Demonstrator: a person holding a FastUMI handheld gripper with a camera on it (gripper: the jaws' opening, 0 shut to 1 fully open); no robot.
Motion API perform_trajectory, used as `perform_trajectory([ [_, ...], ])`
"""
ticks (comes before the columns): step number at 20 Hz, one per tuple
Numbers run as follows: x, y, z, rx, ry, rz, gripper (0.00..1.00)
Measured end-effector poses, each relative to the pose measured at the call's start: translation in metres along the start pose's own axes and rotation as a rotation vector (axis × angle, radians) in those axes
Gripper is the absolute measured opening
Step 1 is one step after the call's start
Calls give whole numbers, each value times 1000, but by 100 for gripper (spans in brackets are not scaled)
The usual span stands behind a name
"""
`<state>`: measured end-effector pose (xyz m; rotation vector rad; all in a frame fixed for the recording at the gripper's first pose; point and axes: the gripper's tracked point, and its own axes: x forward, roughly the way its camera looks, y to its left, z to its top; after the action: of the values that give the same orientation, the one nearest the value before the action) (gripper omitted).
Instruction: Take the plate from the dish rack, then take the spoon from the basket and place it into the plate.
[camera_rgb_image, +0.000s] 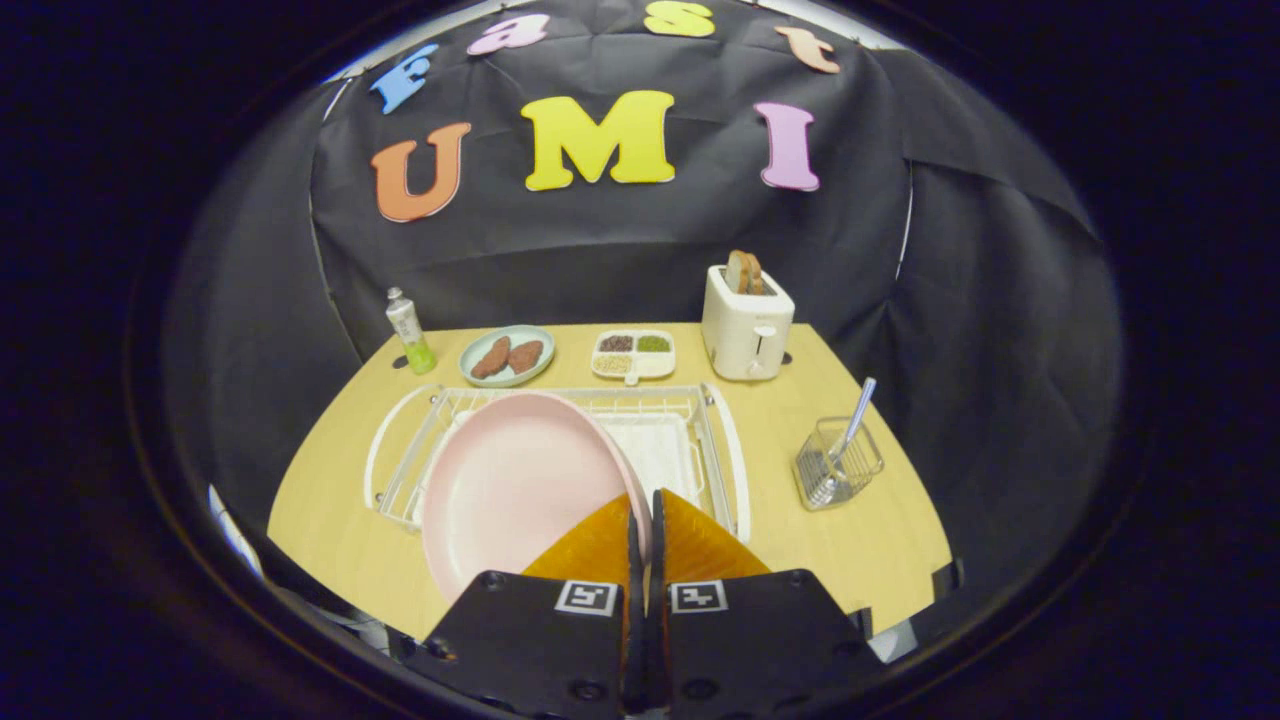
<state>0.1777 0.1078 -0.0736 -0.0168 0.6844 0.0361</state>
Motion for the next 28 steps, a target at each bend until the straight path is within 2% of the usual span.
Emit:
perform_trajectory([
  [2, 10, -23, -39, 50, 18, 36, 6],
  [5, 35, -50, -98, 94, 78, 27, 6],
  [7, 52, -66, -124, 101, 95, 1, 6],
  [9, 63, -67, -137, 134, 105, 33, 6],
  [11, 71, -73, -143, 165, 98, 59, 6],
  [16, 84, -85, -148, 128, 24, 44, 6],
  [20, 70, -97, -110, 125, -221, 38, 11],
  [24, 52, -109, -79, 85, -380, 19, 63],
  [26, 48, -130, -60, 53, -452, -68, 92],
  [27, 44, -142, -48, 69, -495, -121, 100],
  [28, 43, -154, -40, 86, -516, -165, 100],
])
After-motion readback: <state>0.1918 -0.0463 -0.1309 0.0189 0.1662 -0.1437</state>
